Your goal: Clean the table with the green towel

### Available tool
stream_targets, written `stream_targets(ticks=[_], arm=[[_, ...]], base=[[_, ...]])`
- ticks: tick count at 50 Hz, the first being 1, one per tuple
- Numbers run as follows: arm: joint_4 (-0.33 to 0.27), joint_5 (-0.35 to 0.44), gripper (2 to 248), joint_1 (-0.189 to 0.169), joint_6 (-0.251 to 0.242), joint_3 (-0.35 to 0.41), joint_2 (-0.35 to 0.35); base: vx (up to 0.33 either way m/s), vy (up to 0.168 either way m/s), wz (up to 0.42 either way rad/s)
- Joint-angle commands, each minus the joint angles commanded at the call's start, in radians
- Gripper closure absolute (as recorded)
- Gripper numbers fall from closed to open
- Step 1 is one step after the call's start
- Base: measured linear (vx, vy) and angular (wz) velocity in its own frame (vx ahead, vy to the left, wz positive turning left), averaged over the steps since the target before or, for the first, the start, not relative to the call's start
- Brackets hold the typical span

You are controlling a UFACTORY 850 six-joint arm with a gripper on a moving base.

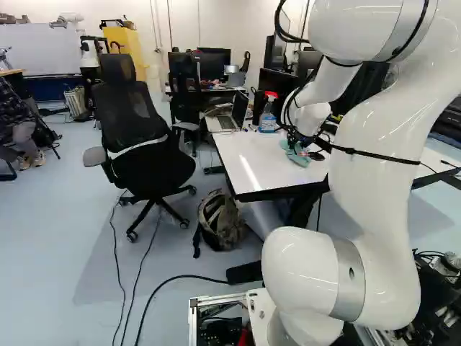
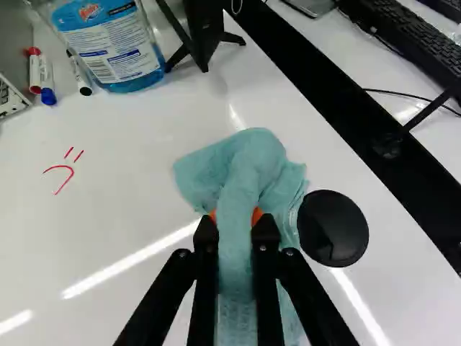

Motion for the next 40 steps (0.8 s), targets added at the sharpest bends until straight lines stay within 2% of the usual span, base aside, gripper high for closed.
stream_targets(ticks=[23, 40], arm=[[0.0, 0.0, 197, 0.071, 0.0, -0.033, -0.027], [0.0, 0.0, 197, 0.083, 0.0, -0.119, -0.095]], base=[[0.0, 0.0, 0.0], [0.0, 0.0, 0.0]])
